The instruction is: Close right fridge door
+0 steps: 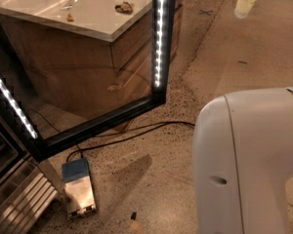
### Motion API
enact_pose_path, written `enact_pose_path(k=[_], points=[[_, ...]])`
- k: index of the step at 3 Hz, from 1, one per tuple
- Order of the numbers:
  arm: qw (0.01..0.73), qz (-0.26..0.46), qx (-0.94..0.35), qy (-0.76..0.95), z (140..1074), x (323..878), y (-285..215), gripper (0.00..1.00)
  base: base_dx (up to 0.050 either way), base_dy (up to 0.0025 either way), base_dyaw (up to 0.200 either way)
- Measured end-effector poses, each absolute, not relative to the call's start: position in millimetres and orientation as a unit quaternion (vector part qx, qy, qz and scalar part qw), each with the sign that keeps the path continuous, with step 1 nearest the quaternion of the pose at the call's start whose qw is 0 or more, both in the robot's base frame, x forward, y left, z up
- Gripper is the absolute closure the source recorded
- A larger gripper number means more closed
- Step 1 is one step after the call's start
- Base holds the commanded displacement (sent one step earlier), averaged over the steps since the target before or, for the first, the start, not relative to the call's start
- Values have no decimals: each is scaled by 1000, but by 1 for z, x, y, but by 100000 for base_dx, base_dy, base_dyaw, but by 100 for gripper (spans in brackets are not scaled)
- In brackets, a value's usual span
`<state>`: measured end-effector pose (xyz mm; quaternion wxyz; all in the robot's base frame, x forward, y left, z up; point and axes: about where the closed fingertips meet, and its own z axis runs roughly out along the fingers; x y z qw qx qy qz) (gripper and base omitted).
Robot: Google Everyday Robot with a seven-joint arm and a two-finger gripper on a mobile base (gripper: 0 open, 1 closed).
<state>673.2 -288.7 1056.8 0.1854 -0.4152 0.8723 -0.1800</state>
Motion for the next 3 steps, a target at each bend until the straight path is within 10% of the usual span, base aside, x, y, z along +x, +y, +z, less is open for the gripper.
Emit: enact_pose_path(k=[3], points=[[218,-218,-397,864,1077,680,-316,0,0,0,0]])
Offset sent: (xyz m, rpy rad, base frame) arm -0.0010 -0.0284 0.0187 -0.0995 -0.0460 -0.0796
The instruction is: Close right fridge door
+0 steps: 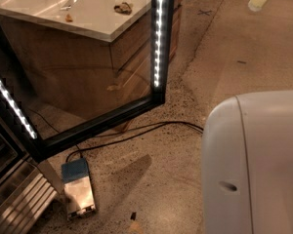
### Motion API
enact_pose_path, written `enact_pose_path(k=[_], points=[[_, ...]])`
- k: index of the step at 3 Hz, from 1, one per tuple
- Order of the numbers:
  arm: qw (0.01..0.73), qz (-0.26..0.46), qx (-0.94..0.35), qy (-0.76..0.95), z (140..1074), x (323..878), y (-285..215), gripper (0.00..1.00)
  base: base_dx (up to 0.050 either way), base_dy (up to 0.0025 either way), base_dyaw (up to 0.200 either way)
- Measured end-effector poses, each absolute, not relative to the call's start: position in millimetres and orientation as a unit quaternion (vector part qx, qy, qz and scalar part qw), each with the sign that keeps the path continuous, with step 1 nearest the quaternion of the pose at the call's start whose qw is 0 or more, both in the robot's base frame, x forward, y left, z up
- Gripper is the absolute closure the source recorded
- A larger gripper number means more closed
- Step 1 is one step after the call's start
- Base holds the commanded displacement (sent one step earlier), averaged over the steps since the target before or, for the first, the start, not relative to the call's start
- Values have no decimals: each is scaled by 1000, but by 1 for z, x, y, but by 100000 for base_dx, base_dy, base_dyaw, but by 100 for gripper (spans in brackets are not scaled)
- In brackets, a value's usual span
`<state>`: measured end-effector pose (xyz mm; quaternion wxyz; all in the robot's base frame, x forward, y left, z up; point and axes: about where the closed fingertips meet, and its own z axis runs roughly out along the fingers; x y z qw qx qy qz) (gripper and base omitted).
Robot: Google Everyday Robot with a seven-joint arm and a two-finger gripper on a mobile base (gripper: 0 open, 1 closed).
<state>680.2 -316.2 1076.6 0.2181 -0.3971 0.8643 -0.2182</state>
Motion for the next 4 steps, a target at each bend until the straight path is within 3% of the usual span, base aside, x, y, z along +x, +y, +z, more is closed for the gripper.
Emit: enact_pose_path(k=[2,3,4], points=[[257,-178,-392,865,1081,677,-309,0,0,0,0],[222,-198,-372,879,1067,686,-306,0,0,0,0],[226,-295,-330,868,1087,714,-328,0,0,0,0]])
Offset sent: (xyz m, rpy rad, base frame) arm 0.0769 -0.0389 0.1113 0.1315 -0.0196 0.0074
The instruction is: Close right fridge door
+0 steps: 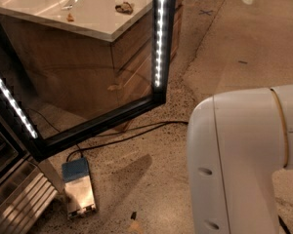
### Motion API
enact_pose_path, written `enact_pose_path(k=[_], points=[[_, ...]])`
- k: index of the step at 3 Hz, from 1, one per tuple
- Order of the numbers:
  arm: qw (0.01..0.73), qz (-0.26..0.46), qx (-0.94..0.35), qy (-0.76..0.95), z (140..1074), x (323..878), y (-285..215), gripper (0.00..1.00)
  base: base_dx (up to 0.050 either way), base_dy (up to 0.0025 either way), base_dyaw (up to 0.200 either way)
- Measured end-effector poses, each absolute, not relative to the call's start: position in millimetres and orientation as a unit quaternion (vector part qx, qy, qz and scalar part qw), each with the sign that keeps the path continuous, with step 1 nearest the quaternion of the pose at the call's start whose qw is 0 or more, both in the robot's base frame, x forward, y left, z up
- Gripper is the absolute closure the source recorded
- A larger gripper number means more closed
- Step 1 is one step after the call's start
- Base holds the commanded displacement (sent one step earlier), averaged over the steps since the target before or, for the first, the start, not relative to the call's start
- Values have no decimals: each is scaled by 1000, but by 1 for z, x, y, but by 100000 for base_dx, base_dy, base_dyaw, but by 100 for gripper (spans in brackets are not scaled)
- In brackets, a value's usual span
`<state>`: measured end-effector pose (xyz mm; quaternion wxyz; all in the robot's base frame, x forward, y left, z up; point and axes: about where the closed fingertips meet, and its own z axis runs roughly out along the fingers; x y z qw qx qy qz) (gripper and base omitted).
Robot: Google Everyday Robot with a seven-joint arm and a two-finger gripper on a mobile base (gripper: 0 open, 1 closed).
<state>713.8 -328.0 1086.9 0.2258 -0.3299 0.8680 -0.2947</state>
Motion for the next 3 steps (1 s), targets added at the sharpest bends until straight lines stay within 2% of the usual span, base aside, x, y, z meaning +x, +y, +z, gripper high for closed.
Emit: enact_pose_path(k=[1,3], points=[[254,-357,-304,846,1111,737,-341,0,0,0,0],[280,-359,-296,840,1120,743,-344,0,0,0,0]])
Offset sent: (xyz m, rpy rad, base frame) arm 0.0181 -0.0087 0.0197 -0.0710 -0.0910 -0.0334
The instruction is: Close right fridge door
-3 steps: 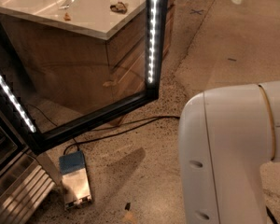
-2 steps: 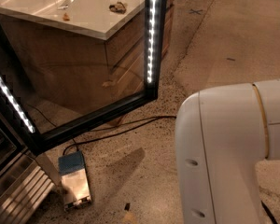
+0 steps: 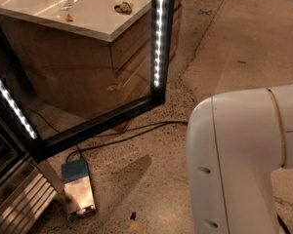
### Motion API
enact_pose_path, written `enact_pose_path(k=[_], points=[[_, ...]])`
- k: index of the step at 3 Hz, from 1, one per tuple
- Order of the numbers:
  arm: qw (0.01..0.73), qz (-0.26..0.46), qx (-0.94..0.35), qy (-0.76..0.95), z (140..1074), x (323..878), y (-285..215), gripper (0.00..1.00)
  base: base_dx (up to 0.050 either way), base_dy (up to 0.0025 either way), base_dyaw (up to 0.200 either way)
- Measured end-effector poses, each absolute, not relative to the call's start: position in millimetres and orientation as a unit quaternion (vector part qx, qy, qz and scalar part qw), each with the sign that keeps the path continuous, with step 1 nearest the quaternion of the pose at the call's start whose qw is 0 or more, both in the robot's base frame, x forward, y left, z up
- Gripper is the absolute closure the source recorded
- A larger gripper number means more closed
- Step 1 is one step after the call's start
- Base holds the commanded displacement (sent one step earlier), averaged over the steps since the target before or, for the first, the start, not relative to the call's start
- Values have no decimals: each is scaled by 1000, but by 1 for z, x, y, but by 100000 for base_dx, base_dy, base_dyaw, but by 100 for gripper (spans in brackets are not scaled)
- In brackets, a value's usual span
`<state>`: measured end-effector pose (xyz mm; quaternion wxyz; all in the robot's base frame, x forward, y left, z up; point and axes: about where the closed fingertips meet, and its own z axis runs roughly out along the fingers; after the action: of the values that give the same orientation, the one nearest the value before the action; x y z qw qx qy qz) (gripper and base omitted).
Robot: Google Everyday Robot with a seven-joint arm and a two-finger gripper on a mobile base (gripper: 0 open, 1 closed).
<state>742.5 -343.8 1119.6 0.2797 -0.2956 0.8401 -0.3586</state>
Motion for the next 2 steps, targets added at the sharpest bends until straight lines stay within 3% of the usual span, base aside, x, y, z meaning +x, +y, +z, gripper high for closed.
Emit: enact_pose_path(k=[2], points=[[379,-364,-287,801,1172,753,-344,0,0,0,0]])
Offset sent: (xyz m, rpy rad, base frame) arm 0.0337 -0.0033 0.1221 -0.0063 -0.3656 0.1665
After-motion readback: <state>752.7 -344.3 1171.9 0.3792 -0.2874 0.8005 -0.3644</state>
